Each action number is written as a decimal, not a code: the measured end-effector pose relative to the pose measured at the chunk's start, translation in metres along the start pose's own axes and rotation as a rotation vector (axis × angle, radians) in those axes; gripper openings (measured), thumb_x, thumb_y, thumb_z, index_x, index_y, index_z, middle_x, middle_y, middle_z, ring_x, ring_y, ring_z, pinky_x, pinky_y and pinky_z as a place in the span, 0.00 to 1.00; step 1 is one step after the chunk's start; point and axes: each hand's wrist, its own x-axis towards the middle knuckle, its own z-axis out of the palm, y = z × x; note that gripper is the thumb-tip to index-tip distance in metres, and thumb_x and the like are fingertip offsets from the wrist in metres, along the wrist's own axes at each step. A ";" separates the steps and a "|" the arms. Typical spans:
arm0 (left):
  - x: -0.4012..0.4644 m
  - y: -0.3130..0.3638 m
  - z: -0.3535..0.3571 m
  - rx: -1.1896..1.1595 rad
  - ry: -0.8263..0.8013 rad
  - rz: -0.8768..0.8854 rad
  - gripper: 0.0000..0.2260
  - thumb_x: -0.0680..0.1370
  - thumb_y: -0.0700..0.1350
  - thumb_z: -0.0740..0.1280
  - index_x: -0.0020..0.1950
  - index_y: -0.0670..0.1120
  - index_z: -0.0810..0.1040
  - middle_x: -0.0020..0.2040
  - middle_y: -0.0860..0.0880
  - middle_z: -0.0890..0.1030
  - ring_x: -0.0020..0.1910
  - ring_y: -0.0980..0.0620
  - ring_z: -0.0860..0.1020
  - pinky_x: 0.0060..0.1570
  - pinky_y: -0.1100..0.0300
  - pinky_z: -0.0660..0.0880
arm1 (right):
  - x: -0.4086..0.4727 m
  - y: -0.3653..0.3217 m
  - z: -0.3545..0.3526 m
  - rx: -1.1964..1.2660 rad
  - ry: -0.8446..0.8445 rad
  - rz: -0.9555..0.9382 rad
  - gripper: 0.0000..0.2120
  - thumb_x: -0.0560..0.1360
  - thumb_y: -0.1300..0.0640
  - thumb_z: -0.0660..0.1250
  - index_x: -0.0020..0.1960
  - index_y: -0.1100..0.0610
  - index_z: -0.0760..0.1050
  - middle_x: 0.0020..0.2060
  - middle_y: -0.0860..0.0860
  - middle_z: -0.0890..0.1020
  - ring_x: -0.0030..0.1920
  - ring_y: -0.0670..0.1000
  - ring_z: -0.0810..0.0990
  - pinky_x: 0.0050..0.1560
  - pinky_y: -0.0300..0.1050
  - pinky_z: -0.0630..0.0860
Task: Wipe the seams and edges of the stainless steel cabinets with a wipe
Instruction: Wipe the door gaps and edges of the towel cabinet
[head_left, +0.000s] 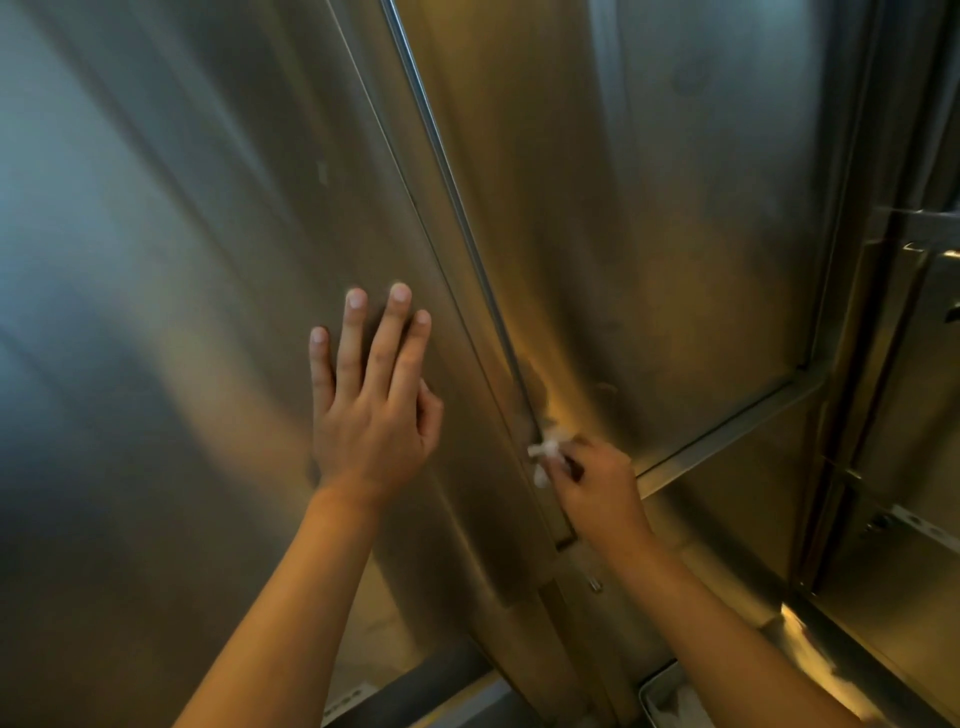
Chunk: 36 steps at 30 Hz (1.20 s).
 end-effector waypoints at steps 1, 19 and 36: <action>0.000 0.000 0.000 0.003 0.002 0.003 0.26 0.82 0.45 0.60 0.81 0.45 0.66 0.83 0.45 0.61 0.83 0.40 0.54 0.80 0.37 0.52 | 0.017 -0.019 -0.005 0.019 0.049 -0.066 0.05 0.79 0.59 0.73 0.46 0.51 0.86 0.46 0.43 0.81 0.46 0.39 0.79 0.51 0.30 0.73; 0.002 -0.001 0.001 0.012 -0.033 0.010 0.29 0.81 0.48 0.61 0.82 0.46 0.63 0.84 0.45 0.58 0.84 0.40 0.50 0.81 0.39 0.47 | 0.206 -0.236 -0.068 -0.032 0.484 -0.525 0.12 0.80 0.54 0.69 0.41 0.58 0.81 0.36 0.46 0.74 0.35 0.44 0.73 0.36 0.33 0.64; 0.002 0.000 0.002 0.009 -0.031 0.000 0.26 0.83 0.48 0.56 0.82 0.45 0.64 0.83 0.44 0.60 0.83 0.40 0.54 0.81 0.39 0.50 | 0.074 -0.079 -0.002 -0.036 0.306 -0.379 0.09 0.84 0.57 0.65 0.57 0.60 0.82 0.50 0.51 0.80 0.45 0.45 0.80 0.43 0.43 0.81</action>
